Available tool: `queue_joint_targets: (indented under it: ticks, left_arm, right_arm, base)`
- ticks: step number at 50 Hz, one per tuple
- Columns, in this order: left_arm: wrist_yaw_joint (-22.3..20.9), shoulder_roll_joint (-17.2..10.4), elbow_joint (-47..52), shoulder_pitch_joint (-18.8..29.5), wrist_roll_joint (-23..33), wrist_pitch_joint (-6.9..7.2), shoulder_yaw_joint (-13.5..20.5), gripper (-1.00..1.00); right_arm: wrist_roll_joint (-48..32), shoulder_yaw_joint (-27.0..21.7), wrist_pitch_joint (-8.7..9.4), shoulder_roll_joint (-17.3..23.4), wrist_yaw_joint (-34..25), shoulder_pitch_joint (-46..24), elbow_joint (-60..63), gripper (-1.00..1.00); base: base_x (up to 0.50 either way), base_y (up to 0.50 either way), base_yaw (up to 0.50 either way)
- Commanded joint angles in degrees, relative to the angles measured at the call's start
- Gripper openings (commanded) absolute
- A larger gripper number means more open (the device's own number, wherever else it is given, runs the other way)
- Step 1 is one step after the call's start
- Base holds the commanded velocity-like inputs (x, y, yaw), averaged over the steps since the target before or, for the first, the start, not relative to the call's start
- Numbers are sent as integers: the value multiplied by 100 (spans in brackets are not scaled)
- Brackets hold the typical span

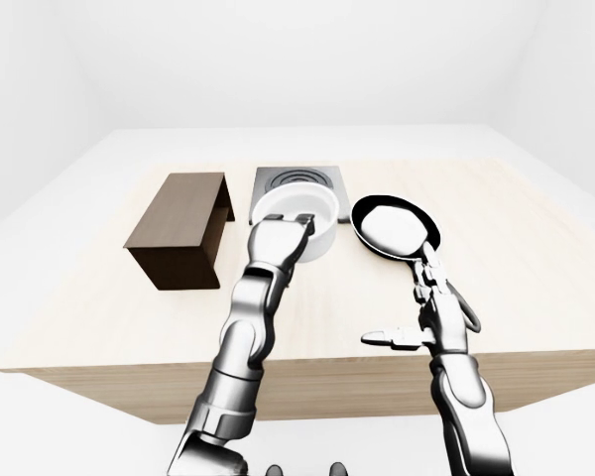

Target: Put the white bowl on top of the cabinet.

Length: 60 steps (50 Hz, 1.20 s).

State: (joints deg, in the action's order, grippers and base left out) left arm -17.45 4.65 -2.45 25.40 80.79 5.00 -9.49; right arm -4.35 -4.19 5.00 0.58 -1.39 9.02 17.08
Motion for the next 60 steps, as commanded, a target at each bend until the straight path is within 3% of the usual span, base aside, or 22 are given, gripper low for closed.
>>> queue_joint_targets:
  ticks: [1, 8, 10, 26, 41, 60]
  left_arm:
    - [-187, -390, -38, 903, 20, 0, 482, -100]
    - [-311, -745, -95, 1387, -316, 0, 731, -100]
    - [-217, -930, -234, 1637, -587, 0, 937, -100]
    - [248, -1720, -793, 2201, -1338, 0, 1230, -100]
    - [1140, -2438, -2175, 2784, -2050, 0, 1433, -100]
    - [2510, -3016, -4325, 3394, -2724, 0, 1460, -100]
  right_arm:
    - [15, 2, 0, -10, -40, 86, 123, 100]
    - [13, 6, 0, -17, -61, 116, 178, 100]
    - [25, 0, 0, -17, -73, 115, 208, 100]
    - [-6, 55, 0, -43, -96, 225, 322, 100]
    - [-36, 106, 0, -48, -78, 261, 368, 100]
    - [-54, 119, 0, -40, -67, 224, 266, 100]
  base:
    - [0, 0, 0]
    - [0, 0, 0]
    - [0, 0, 0]
    - [0, 0, 0]
    - [0, 0, 0]
    - [0, 0, 0]
